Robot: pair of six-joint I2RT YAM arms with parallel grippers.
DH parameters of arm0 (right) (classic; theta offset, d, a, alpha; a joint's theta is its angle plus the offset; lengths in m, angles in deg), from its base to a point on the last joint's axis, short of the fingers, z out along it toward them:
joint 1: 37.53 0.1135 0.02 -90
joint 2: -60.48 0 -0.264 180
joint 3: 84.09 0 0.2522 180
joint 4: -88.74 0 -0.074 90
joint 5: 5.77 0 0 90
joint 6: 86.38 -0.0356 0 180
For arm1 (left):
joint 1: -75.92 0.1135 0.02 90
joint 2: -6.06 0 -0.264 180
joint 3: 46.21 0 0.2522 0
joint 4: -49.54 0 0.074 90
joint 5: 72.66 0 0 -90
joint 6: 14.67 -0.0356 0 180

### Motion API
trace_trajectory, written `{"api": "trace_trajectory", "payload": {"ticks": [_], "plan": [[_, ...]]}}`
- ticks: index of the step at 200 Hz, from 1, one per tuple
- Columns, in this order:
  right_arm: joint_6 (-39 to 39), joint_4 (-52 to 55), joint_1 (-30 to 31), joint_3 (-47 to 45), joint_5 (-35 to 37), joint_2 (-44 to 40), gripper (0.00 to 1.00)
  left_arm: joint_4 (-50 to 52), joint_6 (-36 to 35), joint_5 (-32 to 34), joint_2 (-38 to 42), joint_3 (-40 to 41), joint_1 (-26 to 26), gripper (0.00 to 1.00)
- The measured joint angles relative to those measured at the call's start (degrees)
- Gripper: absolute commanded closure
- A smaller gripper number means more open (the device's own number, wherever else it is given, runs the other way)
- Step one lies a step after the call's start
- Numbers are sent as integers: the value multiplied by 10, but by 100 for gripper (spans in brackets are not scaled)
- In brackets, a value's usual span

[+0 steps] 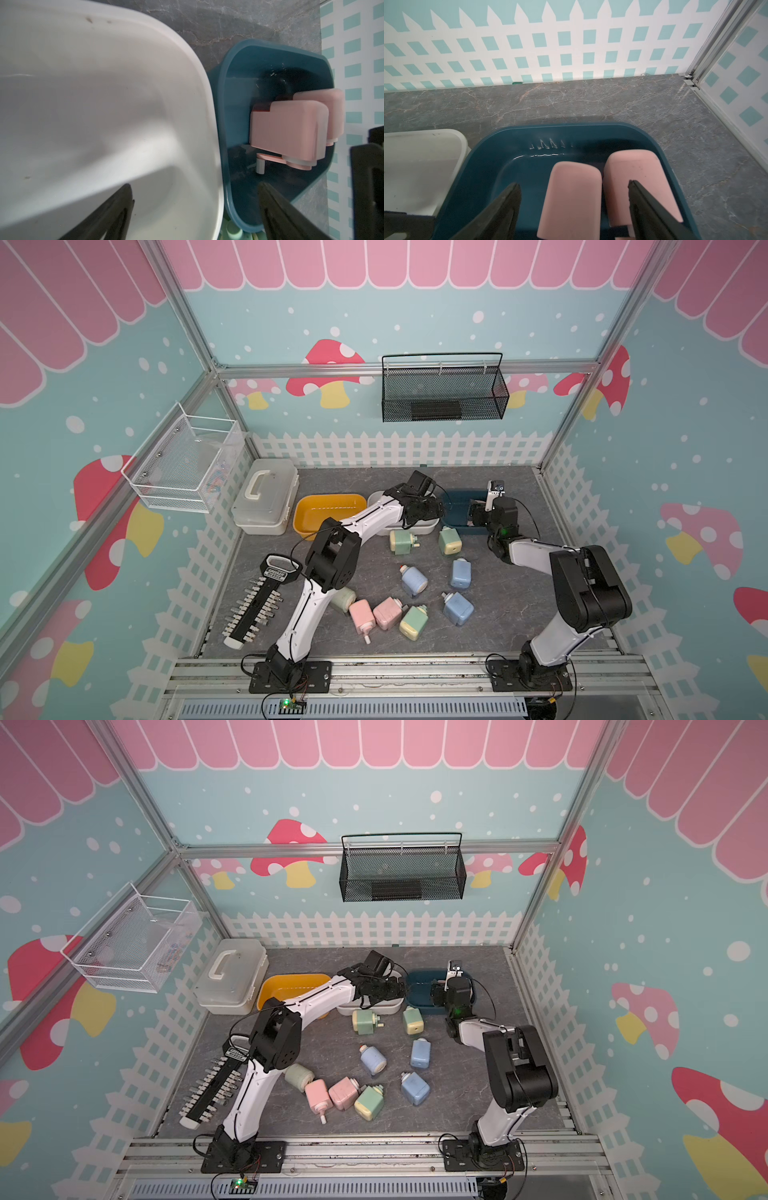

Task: Place the pencil sharpeners by color into the storage box
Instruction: Place the pencil sharpener in the storage box.

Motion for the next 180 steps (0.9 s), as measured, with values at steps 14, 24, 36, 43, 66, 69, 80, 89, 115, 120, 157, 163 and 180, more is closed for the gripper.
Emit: {"api": "trace_trajectory", "payload": {"ticks": [14,24,36,43,66,69,80,89,115,120,157,163,180], "plan": [[0,79,0,45,8,-6,15,1,0,-2,0,2,0,6],[1,137,0,82,11,-7,15,1,0,-4,0,2,0,6],[2,198,0,118,11,-7,16,0,0,-5,0,2,0,6],[2,229,0,135,9,-7,16,0,0,-6,0,2,0,6],[0,322,0,177,-5,-5,19,0,1,-8,0,2,0,6],[-1,334,0,182,-6,-4,19,0,1,-8,0,2,0,6],[-4,374,0,204,-12,4,20,0,2,-9,0,2,0,6],[-6,405,0,223,-16,14,19,0,2,-10,0,2,0,6],[-18,474,0,271,-18,46,19,0,4,-12,0,2,0,6],[-20,486,0,280,-19,54,19,0,4,-12,0,2,0,6],[-40,559,0,342,-20,114,23,0,7,-15,0,2,0,6],[-43,566,0,347,-21,120,25,0,7,-15,0,2,0,6],[-47,579,0,350,-21,130,29,0,9,-16,0,2,0,6]]}}
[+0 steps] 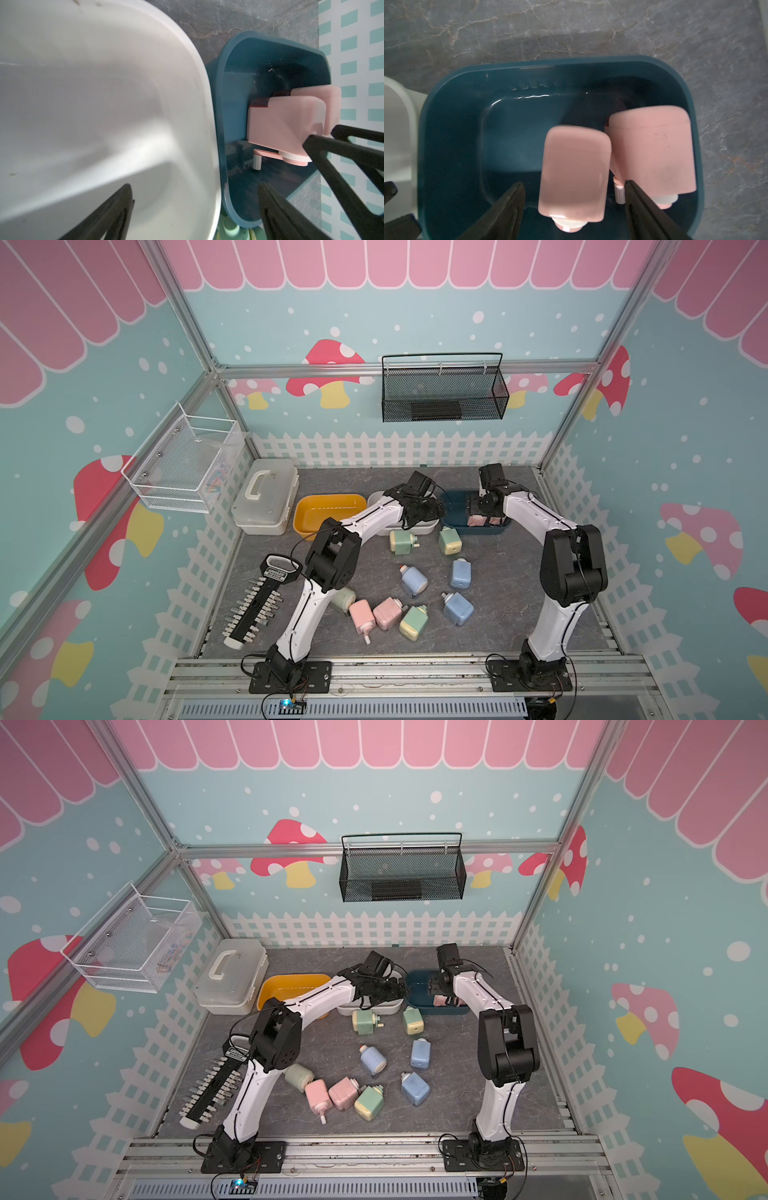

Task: Place the pencil sharpeners by color into the storage box
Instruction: Place the pencil sharpener in the storage box.

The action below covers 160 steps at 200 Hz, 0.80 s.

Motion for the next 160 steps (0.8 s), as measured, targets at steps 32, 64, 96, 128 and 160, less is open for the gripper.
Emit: {"api": "trace_trajectory", "payload": {"ticks": [32,64,96,128,160], "plan": [[-5,13,0,11,5,23,33,0,2,0,0,4,0,6],[-9,12,0,15,3,43,42,0,3,0,0,6,0,6],[-7,12,0,20,4,46,49,0,4,0,0,9,0,6],[12,17,0,26,5,46,52,0,4,0,0,10,0,6],[28,24,0,41,12,47,50,0,4,0,0,10,0,6]]}}
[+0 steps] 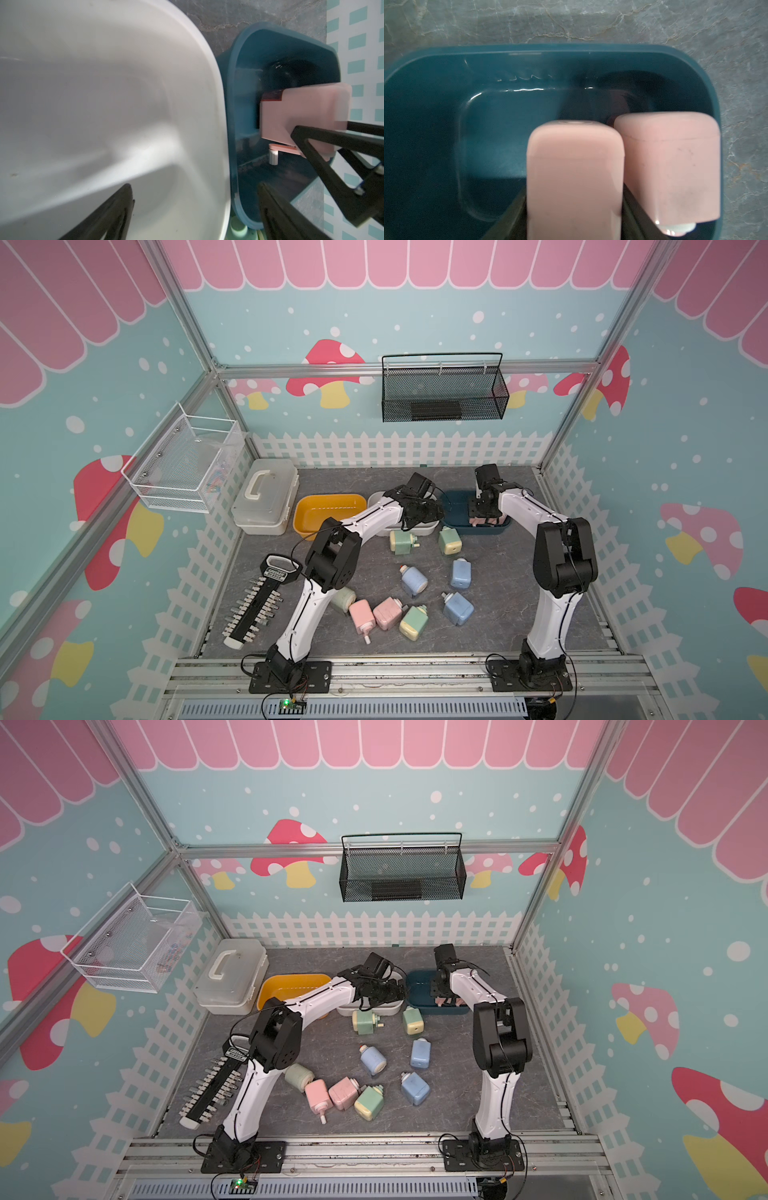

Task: Place the pencil sharpeners by color into the storage box
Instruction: Place the pencil sharpener in the storage box.

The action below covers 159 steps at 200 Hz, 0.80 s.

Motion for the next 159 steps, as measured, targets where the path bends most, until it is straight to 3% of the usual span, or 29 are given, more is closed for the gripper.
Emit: {"api": "trace_trajectory", "payload": {"ticks": [159], "plan": [[9,37,1,25,7,16,22,0,0,0,0,2,0,6]]}}
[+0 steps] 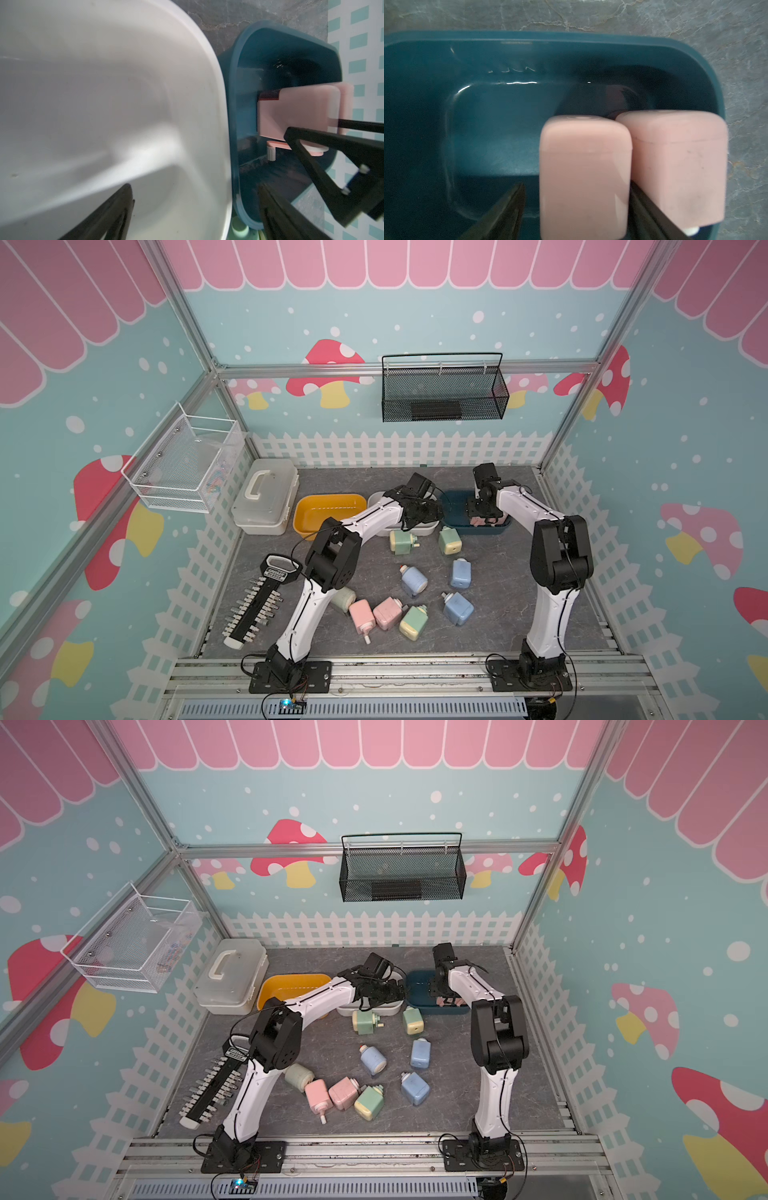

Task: Place the pencil sharpeners by color into the storage box
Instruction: Place the pencil sharpener in the storage box.

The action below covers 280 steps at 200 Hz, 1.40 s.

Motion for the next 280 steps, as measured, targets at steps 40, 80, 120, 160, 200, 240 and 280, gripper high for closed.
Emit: {"api": "trace_trajectory", "payload": {"ticks": [40,80,120,160,200,240,280], "plan": [[0,3,3,0,-3,-46,10,0,0,0,0,2,0,6],[10,-16,7,-8,-45,-86,2,0,0,0,0,6,0,6],[12,-45,7,-28,-136,-79,2,0,0,0,0,6,0,6],[6,-77,7,-28,-202,-51,3,0,2,0,0,6,0,6],[-5,-87,7,-27,-219,-10,3,0,2,-2,0,6,0,6],[-18,-76,10,-23,-193,1,3,0,2,-5,0,6,1,6],[-16,-76,10,-17,-202,1,3,0,2,-5,2,7,1,6]]}}
